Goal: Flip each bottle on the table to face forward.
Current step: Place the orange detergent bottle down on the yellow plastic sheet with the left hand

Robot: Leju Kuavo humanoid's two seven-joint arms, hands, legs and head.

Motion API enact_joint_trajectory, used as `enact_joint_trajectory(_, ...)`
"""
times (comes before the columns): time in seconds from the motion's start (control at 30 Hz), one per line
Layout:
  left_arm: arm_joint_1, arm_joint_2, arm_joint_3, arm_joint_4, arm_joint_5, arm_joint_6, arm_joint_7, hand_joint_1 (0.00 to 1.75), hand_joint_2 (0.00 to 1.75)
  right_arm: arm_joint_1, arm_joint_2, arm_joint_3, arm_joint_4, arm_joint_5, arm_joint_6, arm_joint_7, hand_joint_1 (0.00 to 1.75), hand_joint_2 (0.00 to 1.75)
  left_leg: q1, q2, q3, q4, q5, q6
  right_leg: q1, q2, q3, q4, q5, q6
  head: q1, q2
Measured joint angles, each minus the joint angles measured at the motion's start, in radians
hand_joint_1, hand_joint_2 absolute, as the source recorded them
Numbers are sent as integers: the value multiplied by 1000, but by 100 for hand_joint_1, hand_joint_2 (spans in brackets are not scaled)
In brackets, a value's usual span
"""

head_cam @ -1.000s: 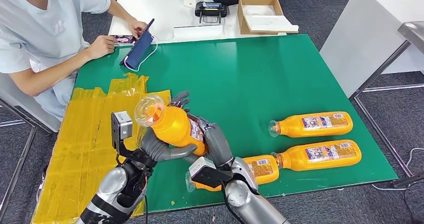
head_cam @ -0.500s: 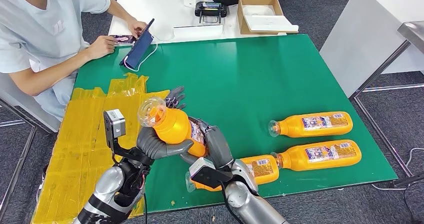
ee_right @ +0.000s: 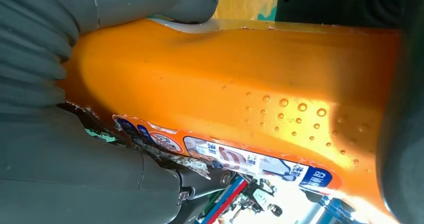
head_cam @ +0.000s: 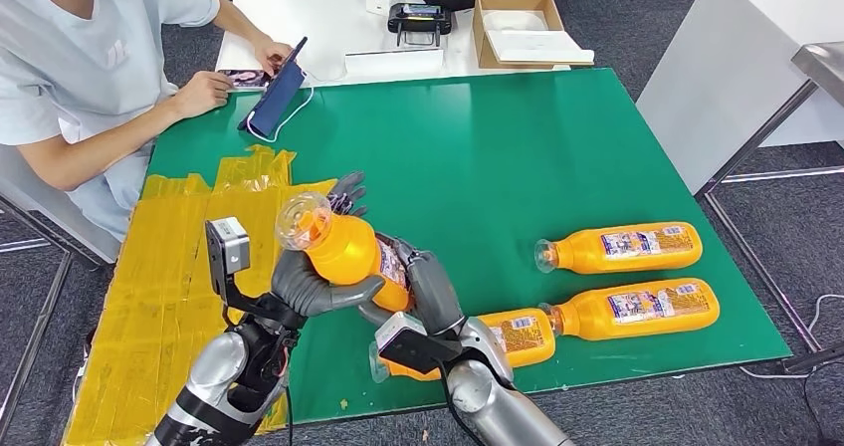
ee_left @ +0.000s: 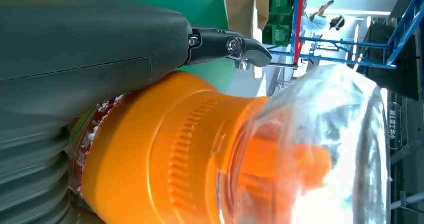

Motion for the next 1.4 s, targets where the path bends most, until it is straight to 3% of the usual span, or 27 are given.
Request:
enact_joint_trajectory(0.63, -2, -1, -15, 17, -45, 0, -19, 175, 175, 14, 2, -1, 11, -3, -15, -7, 175, 175, 0, 0, -1, 0, 0, 0, 0, 0, -1, 0, 0, 0, 0, 0)
enact_joint_trajectory(0.67, -2, -1, -15, 17, -45, 2, -20, 175, 175, 14, 2, -1, 11, -4, -15, -7, 163, 175, 0, 0, -1, 0, 0, 0, 0, 0, -1, 0, 0, 0, 0, 0)
enact_joint_trajectory(0.77, -2, -1, -15, 17, -59, 20, -25, 175, 175, 16, 2, -3, 8, -14, -21, -8, 32, 175, 0, 0, -1, 0, 0, 0, 0, 0, -1, 0, 0, 0, 0, 0)
enact_joint_trajectory(0.8, -2, -1, -15, 17, -68, 29, -29, 175, 175, 19, 2, -4, 4, -23, -22, -10, 0, 175, 0, 0, -1, 0, 0, 0, 0, 0, -1, 0, 0, 0, 0, 0)
enact_joint_trajectory(1.07, -2, -1, -12, 15, -120, 98, -60, 175, 175, 73, -10, -28, -92, -97, -14, -25, 0, 175, 0, 0, -1, 0, 0, 0, 0, 0, -1, 0, 0, 0, 0, 0)
enact_joint_trajectory(1.17, -2, 5, -3, 10, -207, 168, -87, 175, 175, 97, -18, -41, -149, -112, -24, -31, 0, 175, 0, 0, -1, 0, 0, 0, 0, 0, -1, 0, 0, 0, 0, 0)
enact_joint_trajectory(1.3, -11, 45, 41, -19, -601, 406, -125, 175, 175, 142, -38, -70, -279, -127, -28, -41, 0, 175, 0, 0, -1, 0, 0, 0, 0, 0, -1, 0, 0, 0, 0, 0)
enact_joint_trajectory(1.4, -38, 82, 106, -35, -1018, 520, -48, 175, 175, 178, -54, -81, -400, -86, -52, -51, 0, 175, 1, 0, -1, 0, 0, 0, 0, 0, -2, 0, 0, 0, 0, 0)
